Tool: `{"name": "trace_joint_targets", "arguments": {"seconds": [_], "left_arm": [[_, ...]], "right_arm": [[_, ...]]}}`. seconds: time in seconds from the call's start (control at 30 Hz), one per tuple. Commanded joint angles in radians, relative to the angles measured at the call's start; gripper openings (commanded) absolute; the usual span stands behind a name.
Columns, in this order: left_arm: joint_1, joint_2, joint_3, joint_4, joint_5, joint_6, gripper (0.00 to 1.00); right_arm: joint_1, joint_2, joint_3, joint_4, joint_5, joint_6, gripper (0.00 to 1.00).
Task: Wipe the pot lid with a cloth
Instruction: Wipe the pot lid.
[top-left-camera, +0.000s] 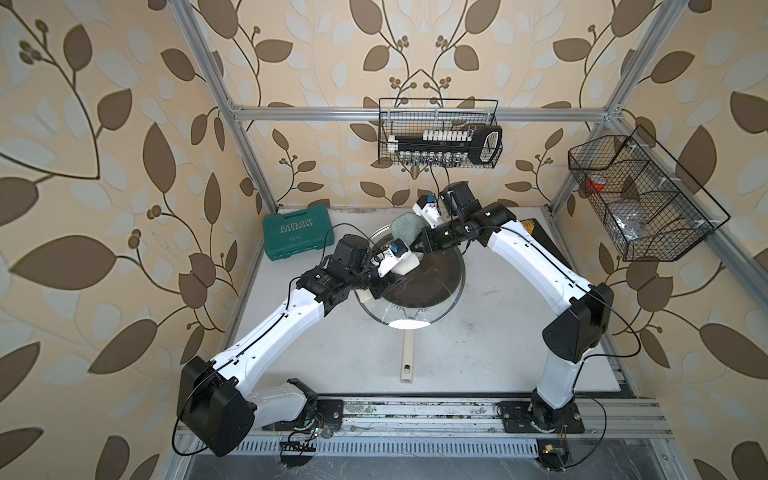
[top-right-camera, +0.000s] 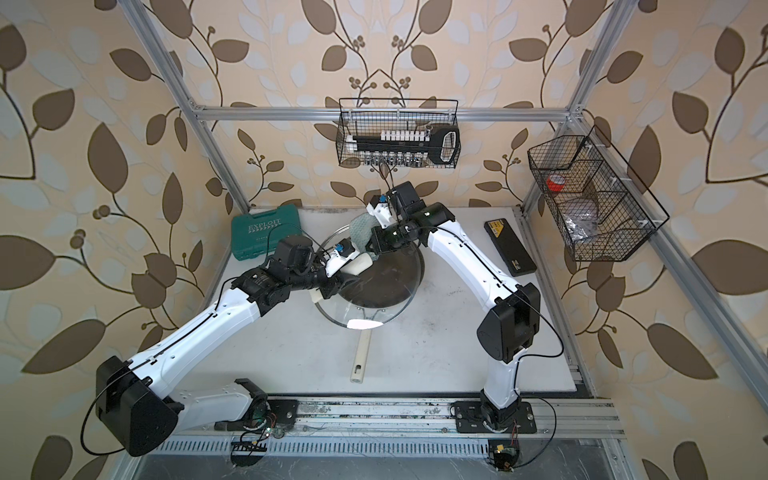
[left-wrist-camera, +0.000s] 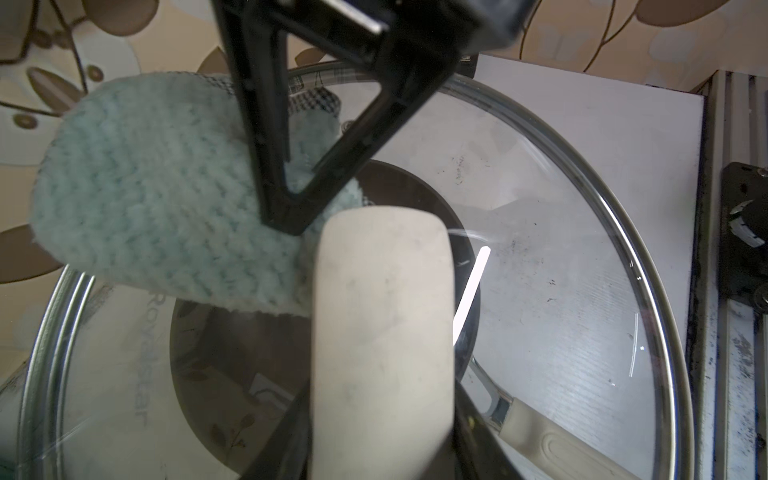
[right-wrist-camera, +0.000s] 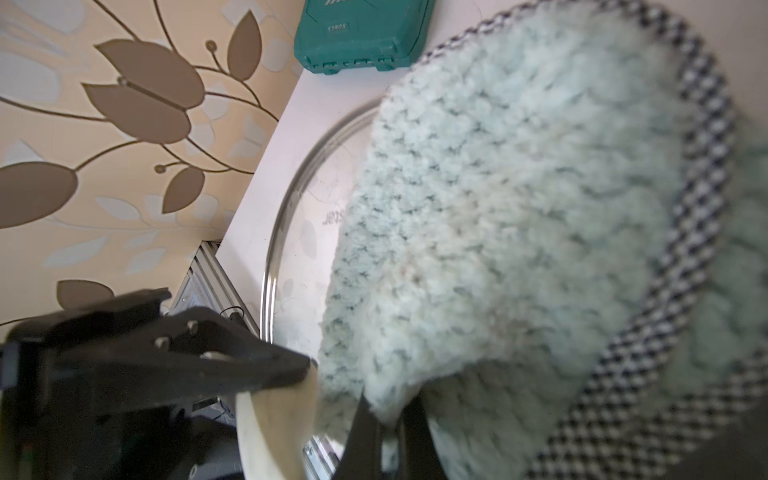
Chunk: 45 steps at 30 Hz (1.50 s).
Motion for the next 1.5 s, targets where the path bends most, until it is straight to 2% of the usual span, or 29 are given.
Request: {"name": "trace_joint_targets", "arguments": {"seconds": [0.0, 0.3, 0.43, 0.67, 0.93, 1.17, 1.27, 1.47], "left_arm": [[0.000, -0.090, 0.060, 0.298, -0.012, -0.041, 0.00], [0.000, -0.080, 0.074, 0.295, -0.028, -0.051, 0.00], [0.000, -0.077, 0.076, 0.296, -0.011, -0.043, 0.00], [0.000, -0.076, 0.076, 0.291, 0.048, -0.035, 0.00], [-0.005, -0.093, 0.067, 0.278, 0.053, -0.030, 0.00], [-0.005, -0.079, 0.105, 0.235, -0.072, -0.129, 0.00], [-0.004, -0.087, 0.095, 0.265, -0.139, -0.195, 0.00], [-0.005, -0.114, 0.063, 0.372, -0.269, -0.319, 0.00]], "right_arm": [[-0.004, -0.097, -0.075, -0.029, 0.041, -0.005, 0.00], [-0.005, -0.306, -0.296, -0.048, 0.053, -0.010, 0.00], [-0.005, -0.334, -0.322, -0.044, 0.053, -0.005, 0.00], [-0.016, -0.227, -0.199, -0.042, 0.054, -0.015, 0.00], [-0.026, 0.023, 0.077, -0.073, 0.018, -0.006, 0.00], [-0.026, 0.190, 0.307, -0.146, 0.004, 0.004, 0.00], [-0.027, 0.195, 0.308, -0.145, 0.015, 0.010, 0.00], [-0.027, 0.134, 0.212, -0.113, 0.024, 0.018, 0.00]]}}
